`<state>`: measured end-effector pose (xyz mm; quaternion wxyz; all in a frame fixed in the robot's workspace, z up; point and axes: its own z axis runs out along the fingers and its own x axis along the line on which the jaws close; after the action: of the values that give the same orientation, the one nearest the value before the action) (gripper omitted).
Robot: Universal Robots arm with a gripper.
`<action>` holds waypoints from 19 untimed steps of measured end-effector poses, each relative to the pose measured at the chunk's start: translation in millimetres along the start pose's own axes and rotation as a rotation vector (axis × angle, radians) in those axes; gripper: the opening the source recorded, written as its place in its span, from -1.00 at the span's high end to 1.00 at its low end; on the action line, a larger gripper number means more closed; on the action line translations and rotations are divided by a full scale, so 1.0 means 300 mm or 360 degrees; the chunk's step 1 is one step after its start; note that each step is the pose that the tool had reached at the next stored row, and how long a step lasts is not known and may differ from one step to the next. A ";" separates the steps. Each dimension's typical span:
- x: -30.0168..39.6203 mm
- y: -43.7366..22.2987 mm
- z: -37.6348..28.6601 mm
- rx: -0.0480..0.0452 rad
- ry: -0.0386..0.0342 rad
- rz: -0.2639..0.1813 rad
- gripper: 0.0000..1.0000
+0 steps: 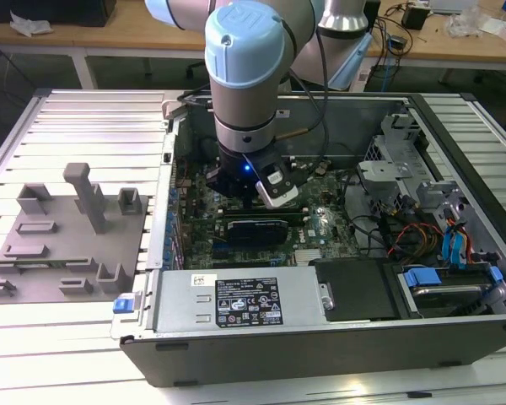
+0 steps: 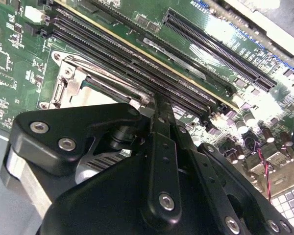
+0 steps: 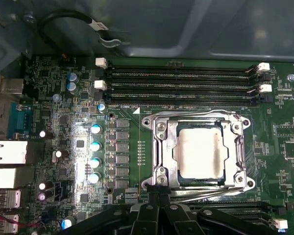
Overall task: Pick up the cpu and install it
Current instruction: 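Install the second cpu locking lever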
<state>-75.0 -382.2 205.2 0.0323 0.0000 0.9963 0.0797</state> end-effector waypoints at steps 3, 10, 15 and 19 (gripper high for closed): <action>0.000 -0.004 -0.001 -0.0001 0.0000 0.0000 0.79; 0.000 -0.015 -0.002 -0.0009 0.0000 0.0001 0.79; 0.000 -0.022 -0.004 -0.0021 -0.0001 0.0001 0.79; 0.002 -0.028 -0.005 -0.0030 -0.0002 0.0002 0.79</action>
<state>-75.5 -390.7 205.2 0.0329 0.0003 0.9955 0.0890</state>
